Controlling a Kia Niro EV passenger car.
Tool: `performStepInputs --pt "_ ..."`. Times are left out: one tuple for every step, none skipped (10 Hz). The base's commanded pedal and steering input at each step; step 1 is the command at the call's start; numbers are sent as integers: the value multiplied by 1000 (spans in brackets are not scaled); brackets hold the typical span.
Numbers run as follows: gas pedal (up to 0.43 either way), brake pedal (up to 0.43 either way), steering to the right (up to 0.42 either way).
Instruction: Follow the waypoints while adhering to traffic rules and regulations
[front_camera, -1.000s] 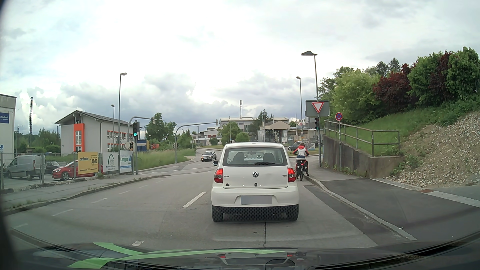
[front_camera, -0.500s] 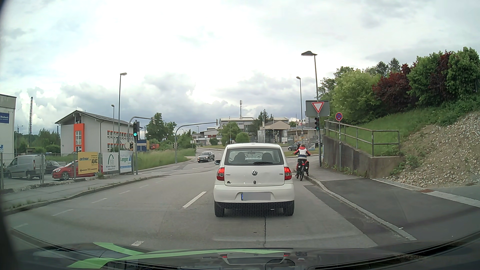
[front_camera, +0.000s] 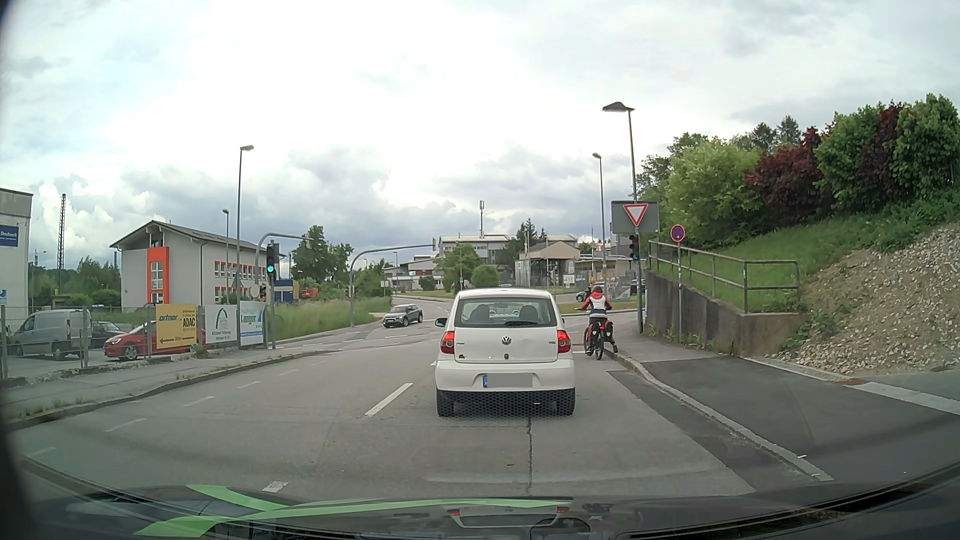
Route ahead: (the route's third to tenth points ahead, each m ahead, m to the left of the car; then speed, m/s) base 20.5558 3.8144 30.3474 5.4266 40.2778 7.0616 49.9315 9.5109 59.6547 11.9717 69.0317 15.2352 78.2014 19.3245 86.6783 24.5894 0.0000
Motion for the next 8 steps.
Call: performStepInputs --pt "0 159 -6" --pt "0 140 -6" --pt "0 98 -6" --pt "0 0 -6" --pt "0 0 -6" --pt "0 0 -7" --pt "0 0 -7" --pt "0 0 -7"
